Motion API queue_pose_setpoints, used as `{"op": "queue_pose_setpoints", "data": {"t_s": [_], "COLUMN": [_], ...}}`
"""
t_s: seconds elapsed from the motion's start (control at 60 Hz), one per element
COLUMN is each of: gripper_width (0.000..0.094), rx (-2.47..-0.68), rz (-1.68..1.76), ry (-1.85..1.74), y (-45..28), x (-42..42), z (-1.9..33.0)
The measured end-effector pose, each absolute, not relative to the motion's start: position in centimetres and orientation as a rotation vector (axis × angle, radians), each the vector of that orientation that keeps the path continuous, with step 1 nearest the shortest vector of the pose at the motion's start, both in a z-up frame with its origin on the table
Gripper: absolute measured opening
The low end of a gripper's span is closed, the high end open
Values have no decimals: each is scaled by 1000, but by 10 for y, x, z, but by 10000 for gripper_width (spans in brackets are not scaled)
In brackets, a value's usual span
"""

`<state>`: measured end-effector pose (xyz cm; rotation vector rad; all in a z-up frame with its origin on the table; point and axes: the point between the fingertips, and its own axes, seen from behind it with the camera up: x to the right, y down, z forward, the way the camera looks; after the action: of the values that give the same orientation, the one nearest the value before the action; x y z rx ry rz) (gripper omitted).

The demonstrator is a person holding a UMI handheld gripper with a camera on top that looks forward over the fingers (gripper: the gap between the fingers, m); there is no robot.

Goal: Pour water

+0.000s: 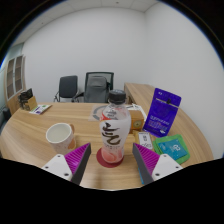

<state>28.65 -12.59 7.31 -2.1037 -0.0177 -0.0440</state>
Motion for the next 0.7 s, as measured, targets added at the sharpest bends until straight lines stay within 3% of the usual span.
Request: {"op": "queue_pose_setpoints", "data": {"t_s": [0.417,0.7], "gripper_width": [857,856], "rx": [-2161,-2147], "rz": [-176,-190], "ry": [79,106], "y": [-304,-376], "x": [211,166], "z": [173,204]}}
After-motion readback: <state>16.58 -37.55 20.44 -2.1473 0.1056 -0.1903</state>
